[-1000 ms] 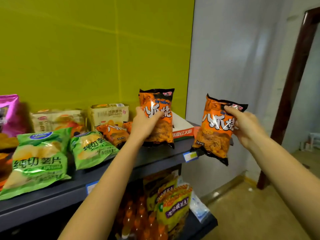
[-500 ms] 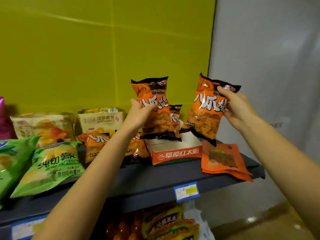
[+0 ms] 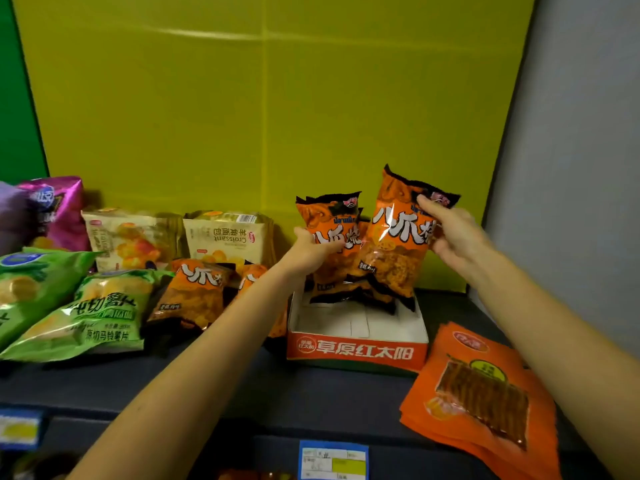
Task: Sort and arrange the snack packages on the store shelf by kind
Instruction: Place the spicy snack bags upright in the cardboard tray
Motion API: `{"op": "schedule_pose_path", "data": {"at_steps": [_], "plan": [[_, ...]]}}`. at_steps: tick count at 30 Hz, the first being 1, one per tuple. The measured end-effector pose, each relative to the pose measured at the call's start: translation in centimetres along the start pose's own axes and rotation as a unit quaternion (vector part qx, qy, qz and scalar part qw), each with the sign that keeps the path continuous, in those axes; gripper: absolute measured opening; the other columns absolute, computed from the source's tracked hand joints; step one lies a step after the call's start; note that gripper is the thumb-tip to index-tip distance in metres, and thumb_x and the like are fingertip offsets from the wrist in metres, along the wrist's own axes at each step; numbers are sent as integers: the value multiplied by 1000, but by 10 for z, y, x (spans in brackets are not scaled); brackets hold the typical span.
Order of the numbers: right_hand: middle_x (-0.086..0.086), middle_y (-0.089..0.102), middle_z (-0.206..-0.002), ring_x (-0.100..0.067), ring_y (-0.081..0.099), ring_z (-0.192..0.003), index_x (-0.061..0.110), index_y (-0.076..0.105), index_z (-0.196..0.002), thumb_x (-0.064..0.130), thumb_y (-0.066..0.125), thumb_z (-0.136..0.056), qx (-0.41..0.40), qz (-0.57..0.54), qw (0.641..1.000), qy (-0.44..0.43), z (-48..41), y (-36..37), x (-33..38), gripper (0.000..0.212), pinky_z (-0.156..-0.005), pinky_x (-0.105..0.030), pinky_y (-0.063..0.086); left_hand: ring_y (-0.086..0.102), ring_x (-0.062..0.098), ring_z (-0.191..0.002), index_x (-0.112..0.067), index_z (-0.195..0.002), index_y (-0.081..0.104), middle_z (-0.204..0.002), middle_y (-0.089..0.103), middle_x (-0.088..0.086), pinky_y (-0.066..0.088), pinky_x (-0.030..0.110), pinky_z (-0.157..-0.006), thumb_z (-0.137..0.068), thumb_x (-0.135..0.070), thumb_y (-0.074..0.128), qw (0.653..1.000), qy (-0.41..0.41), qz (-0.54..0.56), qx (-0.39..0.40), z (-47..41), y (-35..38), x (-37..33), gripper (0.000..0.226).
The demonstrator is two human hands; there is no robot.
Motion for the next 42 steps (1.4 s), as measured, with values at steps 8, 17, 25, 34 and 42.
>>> {"op": "schedule_pose_path", "data": {"at_steps": [8,17,25,34,42], "plan": [[-4,66,-94,-15,62,-87,11,59,-96,15,59,-87,43,68,996,25,-32,-6,-51,10,-80,-30,51,45,26,-127,-5,-137,22,-135,45,7,40,34,-101,-84,-21,65,994,-18,-106,6,-15,0,15,70],[-1,57,-114,-13,53,-100,8,49,-121,22,64,-84,47,251,964,-73,-47,-9,-61,42,-63,-13,43,55,29,-118,-2,-121,36,-128,56,13,48,35,-93,-72,-25,76,953,90,-272,-94,-21,-4,19,67],[-12,51,-131,-24,54,-113,9,36,-125,36,64,-83,31,408,908,-89,-48,-6,-72,57,-89,-37,49,47,32,-120,-4,-119,46,-125,57,13,45,47,-97,-72,-44,72,924,83,-360,-103,-26,-10,26,67],[-14,41,-138,-30,50,-120,11,30,-130,37,58,-87,2,433,899,-61,-35,-5,-61,57,-97,-44,47,49,35,-112,-2,-111,48,-115,54,17,46,45,-90,-73,-45,70,928,77,-346,-116,-23,-21,20,62],[-10,50,-133,-24,49,-117,5,44,-129,25,57,-89,-51,466,878,-101,12,-23,-16,47,-90,-29,38,55,26,-103,-7,-110,57,-106,60,9,47,42,-88,-84,-32,61,898,250,-312,-183,29,-29,-1,35]]}}
Point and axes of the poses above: each hand's wrist, its own z-axis away from the middle knuckle, its own y-axis out of the palm, x = y × z, the point moved 1 cm from there along -z, towards the middle knuckle
